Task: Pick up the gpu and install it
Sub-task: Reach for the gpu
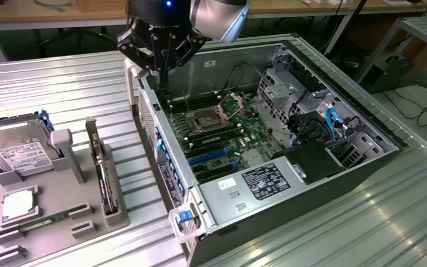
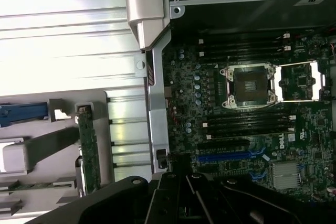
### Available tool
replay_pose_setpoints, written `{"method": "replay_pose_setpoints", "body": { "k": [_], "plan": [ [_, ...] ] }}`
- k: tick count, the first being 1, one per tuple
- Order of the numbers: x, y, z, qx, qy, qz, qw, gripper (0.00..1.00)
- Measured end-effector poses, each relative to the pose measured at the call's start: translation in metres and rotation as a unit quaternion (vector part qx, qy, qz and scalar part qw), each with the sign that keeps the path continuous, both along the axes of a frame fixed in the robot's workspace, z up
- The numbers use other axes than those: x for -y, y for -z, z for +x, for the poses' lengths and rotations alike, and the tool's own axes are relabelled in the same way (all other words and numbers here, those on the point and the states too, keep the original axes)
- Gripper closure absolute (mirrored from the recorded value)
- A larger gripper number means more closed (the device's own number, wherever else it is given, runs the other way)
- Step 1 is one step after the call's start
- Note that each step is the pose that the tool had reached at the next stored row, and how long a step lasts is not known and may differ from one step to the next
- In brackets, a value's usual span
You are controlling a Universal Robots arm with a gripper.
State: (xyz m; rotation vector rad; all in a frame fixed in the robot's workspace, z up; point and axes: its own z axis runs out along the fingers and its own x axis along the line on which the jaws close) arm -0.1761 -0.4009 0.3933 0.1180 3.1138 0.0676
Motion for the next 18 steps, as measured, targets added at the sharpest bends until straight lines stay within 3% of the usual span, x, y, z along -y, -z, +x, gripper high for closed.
{"method": "replay_pose_setpoints", "body": {
  "k": [18],
  "plan": [
    [0.0018, 0.0001, -0.014, -0.0002, 0.0, 0.0, 1.0, 0.89]
  ]
}}
